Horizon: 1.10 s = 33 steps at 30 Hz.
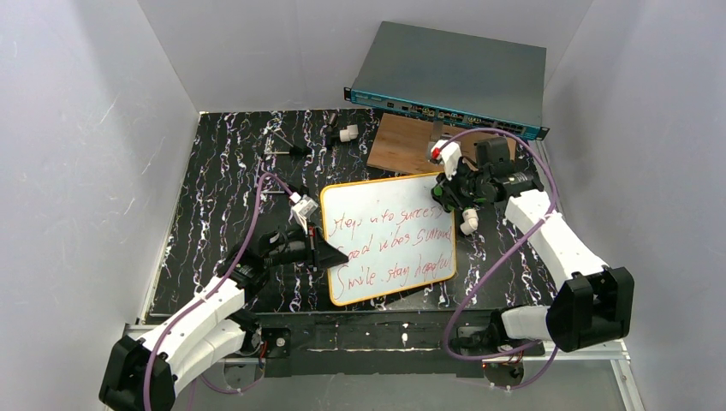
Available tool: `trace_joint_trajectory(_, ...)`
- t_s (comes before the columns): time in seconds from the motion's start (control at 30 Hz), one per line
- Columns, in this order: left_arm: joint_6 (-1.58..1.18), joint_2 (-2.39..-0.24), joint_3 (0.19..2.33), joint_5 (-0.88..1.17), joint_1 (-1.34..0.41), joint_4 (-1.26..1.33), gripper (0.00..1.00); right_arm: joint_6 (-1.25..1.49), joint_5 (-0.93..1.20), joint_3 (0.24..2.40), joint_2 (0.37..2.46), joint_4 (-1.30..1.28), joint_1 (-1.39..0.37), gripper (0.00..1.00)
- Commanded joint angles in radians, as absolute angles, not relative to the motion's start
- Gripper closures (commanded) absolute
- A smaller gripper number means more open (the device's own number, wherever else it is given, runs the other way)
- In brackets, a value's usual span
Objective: Erase the whiteboard
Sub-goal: Erase the whiteboard at the center of the board.
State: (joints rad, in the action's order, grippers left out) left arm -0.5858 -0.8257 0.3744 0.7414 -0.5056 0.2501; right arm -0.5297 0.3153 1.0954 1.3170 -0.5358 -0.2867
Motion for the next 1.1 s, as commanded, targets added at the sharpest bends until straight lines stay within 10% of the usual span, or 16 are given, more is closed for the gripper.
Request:
trace_joint_trajectory(0.0, -0.476, -0.785, 0.392, 0.857, -0.535, 0.337, 1.00, -0.589, 0.483, 1.063, 1.290, -0.612, -0.300, 0.99)
trace_joint_trajectory(0.4, -0.462, -0.778, 0.395, 0.848, -0.543, 0.317, 1.00, -0.445, 0.067, 1.169, 1.344, -0.450, -0.279, 0.99)
trace_joint_trajectory(1.07, -0.453, -0.777, 0.400, 0.849, -0.546, 0.308, 1.00, -0.480, 0.211, 1.162, 1.312, -0.541, -0.285, 0.99)
